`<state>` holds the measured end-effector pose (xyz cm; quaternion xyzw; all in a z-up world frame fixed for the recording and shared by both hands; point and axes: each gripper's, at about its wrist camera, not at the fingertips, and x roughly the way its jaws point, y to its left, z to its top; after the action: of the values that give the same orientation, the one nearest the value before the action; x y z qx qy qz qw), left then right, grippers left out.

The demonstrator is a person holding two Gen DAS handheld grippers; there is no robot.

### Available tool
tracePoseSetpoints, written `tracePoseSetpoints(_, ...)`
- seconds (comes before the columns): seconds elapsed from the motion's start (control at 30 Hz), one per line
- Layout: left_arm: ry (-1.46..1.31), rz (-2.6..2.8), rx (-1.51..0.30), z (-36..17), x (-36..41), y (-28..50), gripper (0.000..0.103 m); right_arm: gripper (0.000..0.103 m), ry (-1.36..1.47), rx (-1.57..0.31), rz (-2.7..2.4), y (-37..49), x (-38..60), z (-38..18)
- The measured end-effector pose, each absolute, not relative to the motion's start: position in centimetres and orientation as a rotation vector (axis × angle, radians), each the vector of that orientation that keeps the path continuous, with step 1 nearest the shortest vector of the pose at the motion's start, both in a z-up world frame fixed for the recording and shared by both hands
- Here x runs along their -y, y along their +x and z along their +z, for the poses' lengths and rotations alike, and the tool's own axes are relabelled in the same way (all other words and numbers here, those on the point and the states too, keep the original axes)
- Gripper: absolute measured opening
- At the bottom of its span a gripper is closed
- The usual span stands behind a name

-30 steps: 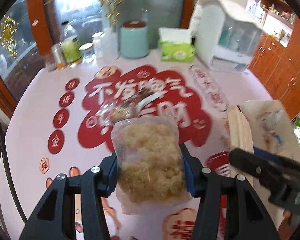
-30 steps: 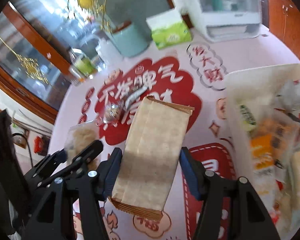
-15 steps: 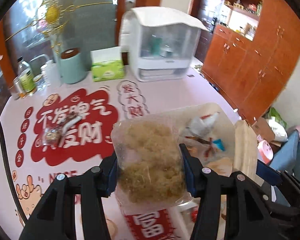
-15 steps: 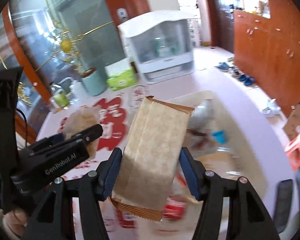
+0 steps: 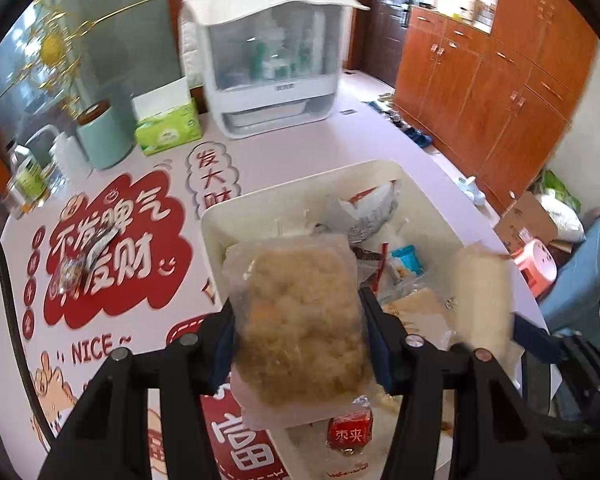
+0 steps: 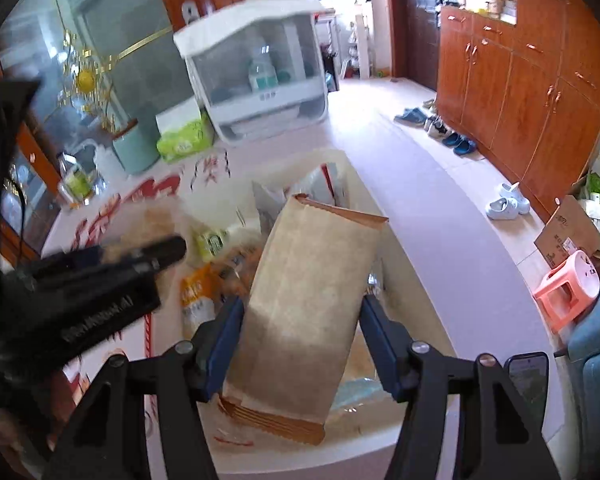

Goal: Organize snacks
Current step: 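Carry the floss bag and brown paper bag into the tray and release them, then move both open tools back toward the last two packets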

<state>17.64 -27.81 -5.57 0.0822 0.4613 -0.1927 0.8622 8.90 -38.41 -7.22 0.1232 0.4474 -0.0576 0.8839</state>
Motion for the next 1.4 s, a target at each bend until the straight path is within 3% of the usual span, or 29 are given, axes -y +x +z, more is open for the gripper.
tracePoseSetpoints(0.03,0.172,-0.41,-0.958,-5.4,27.9,17.5,0.077,0.061,0.258,-0.944,-0.11,8.9,38.6,-7.7)
tracePoseSetpoints(0.07,0.17,-0.401,-0.946,-5.2,27.9,17.4,0.094,0.061,0.267,-0.96,-0.102,8.7,38.8,-8.1)
tracePoseSetpoints(0.1,0.164,-0.388,-0.931,-4.9,27.8,17.3,0.099,0.062,0.287,-0.981,-0.087,8.8,39.0,-8.7)
tracePoseSetpoints(0.33,0.095,-0.347,-0.945,-3.8,25.7,17.3,0.099,0.063,0.302,-0.993,-0.03,8.3,38.6,-8.4)
tracePoseSetpoints(0.7,0.148,-0.183,-0.816,0.3,20.8,16.2,0.099,0.063,0.302,-0.953,0.031,9.3,36.3,-5.4)
tracePoseSetpoints(1.07,0.114,-0.096,-0.691,6.9,11.5,16.4,0.098,0.063,0.222,-0.785,0.146,11.4,30.6,2.4)
tracePoseSetpoints(1.4,0.127,0.005,-0.724,11.5,0.2,20.9,0.098,0.062,0.018,-0.633,0.233,15.9,22.6,9.5)
